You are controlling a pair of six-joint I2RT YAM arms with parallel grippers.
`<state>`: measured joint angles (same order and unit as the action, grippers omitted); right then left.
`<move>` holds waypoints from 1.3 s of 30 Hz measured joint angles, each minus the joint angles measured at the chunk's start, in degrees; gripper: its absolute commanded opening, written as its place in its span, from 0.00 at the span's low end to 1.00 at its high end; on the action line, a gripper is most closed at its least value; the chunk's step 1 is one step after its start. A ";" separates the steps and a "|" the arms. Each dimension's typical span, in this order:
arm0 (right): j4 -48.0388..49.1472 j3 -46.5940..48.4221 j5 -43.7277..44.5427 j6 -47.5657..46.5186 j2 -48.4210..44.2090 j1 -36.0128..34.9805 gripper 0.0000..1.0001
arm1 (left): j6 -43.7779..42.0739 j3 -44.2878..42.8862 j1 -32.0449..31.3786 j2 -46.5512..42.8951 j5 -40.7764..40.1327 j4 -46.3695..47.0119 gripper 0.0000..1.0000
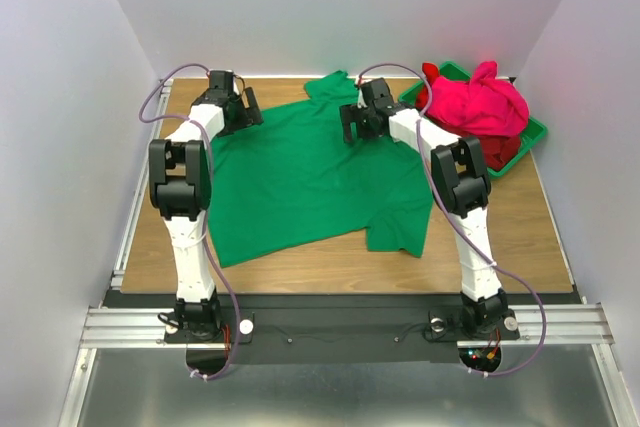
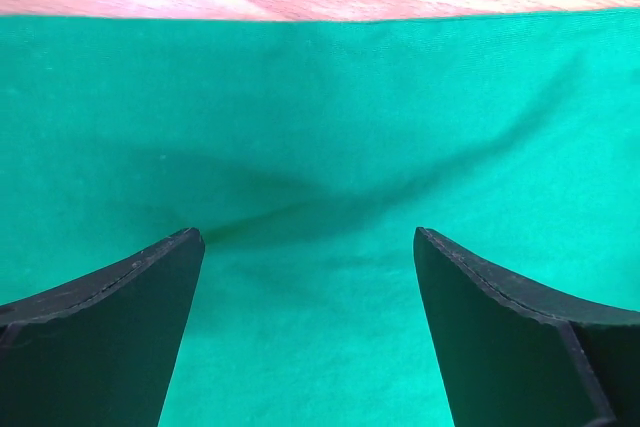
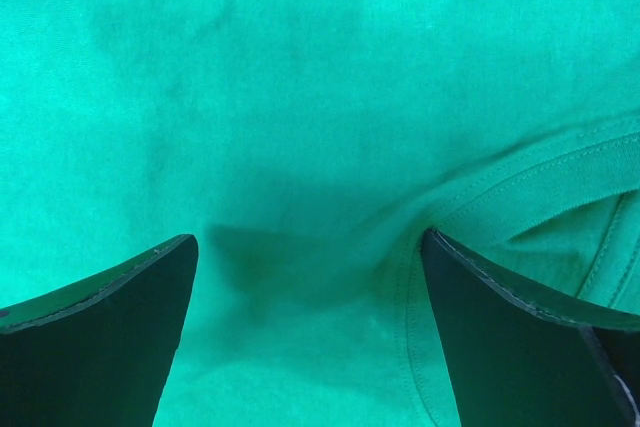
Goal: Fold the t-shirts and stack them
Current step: Flatten the tshirt out, then fold the tshirt
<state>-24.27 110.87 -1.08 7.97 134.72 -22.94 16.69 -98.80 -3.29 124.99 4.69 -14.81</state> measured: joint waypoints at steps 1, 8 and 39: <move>-0.20 0.09 -0.04 0.02 -0.04 0.00 1.00 | -0.35 0.00 -0.04 -0.63 -0.31 -0.35 0.99; -2.71 -0.96 0.04 0.09 -7.21 -0.02 1.00 | -1.18 8.26 -0.72 -18.34 -6.86 -0.74 0.99; -17.81 -66.77 6.14 28.57 -67.58 -0.02 0.91 | 18.43 55.49 -2.64 -68.98 -22.69 -10.84 0.99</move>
<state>-42.09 44.10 5.06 36.53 67.13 -22.96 35.11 -43.31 -5.93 56.01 -18.00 -25.65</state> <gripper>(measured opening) 0.940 0.985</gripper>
